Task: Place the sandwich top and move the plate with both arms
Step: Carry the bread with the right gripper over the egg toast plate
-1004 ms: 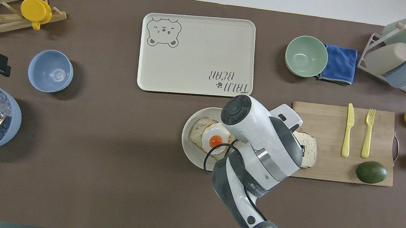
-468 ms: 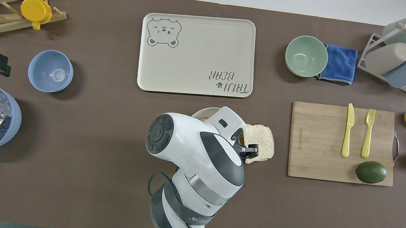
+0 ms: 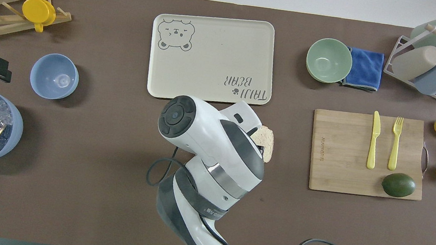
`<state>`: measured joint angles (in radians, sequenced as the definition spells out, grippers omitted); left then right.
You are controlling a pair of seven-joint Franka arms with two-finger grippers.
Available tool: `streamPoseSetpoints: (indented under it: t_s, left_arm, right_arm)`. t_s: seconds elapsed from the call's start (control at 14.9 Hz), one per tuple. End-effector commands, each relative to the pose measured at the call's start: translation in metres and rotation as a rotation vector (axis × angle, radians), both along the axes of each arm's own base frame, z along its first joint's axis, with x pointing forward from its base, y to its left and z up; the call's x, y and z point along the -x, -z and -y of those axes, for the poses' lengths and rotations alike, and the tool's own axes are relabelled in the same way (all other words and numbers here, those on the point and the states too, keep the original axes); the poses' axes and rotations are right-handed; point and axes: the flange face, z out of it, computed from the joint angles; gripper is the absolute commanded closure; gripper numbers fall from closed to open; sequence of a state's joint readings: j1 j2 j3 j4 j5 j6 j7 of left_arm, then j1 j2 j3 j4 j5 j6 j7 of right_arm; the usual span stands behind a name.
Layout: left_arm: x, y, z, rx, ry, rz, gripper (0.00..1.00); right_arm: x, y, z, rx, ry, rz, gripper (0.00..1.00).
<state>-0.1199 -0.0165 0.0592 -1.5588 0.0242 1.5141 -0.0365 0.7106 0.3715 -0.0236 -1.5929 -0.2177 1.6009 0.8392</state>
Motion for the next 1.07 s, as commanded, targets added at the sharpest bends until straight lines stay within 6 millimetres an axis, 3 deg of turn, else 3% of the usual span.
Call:
streamPoseSetpoints:
  t_s: [0.0,0.6,1.0]
  left_arm:
    - [0.005,-0.001,-0.002,0.012,0.001,0.006,0.00]
    - [0.022,0.018,-0.003,0.014,0.013,-0.031,0.00]
    - [0.026,0.021,0.001,0.033,0.010,-0.042,0.00]
  right_arm:
    - [-0.004,0.007,-0.011,-0.019,0.016,-0.003,1.00]
    - [0.000,0.007,-0.040,-0.183,0.031,0.011,1.00]
    - [-0.002,0.020,-0.033,-0.192,0.051,-0.001,1.00]
